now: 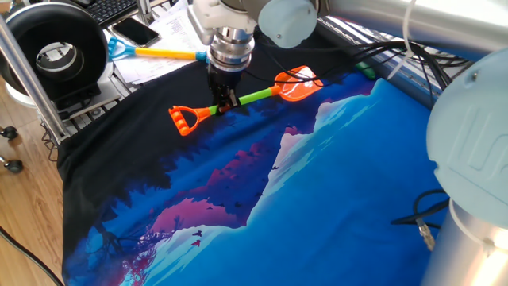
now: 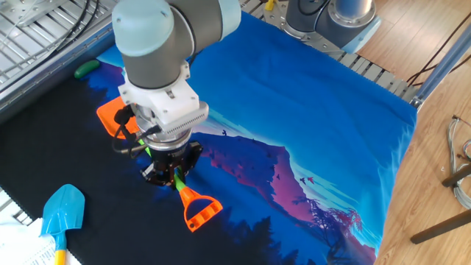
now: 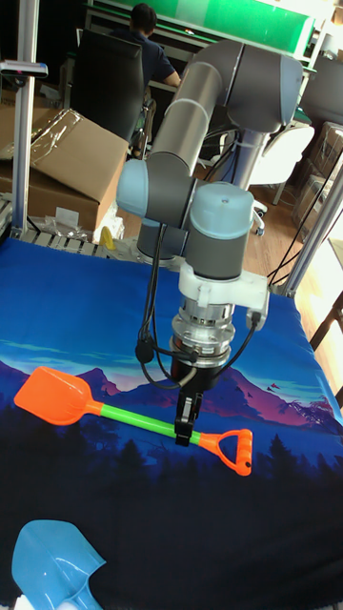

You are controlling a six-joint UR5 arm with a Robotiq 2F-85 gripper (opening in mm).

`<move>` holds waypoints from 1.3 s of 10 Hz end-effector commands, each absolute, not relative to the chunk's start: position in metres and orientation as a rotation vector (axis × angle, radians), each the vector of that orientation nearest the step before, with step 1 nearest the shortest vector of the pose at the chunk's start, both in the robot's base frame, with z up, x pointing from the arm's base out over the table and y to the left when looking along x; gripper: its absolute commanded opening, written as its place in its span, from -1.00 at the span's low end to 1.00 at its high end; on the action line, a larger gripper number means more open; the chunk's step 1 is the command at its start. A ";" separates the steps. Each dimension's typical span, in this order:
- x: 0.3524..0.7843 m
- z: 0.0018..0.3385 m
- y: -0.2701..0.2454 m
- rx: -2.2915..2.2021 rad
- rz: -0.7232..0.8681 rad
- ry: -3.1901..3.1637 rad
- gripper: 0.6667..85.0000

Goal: Use a shovel to scoop up an object

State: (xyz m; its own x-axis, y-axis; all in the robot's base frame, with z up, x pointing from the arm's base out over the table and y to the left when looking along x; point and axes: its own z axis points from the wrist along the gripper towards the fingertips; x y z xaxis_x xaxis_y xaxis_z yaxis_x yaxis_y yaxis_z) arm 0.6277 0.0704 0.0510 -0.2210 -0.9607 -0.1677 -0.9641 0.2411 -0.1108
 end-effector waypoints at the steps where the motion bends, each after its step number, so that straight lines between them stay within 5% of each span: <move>1: 0.627 0.052 0.065 -1.820 0.034 2.286 -0.81; 13: 0.612 0.046 0.014 -1.889 -0.015 2.251 -0.81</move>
State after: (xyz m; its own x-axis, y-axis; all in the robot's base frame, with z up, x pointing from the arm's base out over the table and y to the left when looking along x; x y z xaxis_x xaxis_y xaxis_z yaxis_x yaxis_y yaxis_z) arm 0.6154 0.0244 0.0456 -0.1628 -0.9762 -0.1435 -0.9740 0.1822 -0.1347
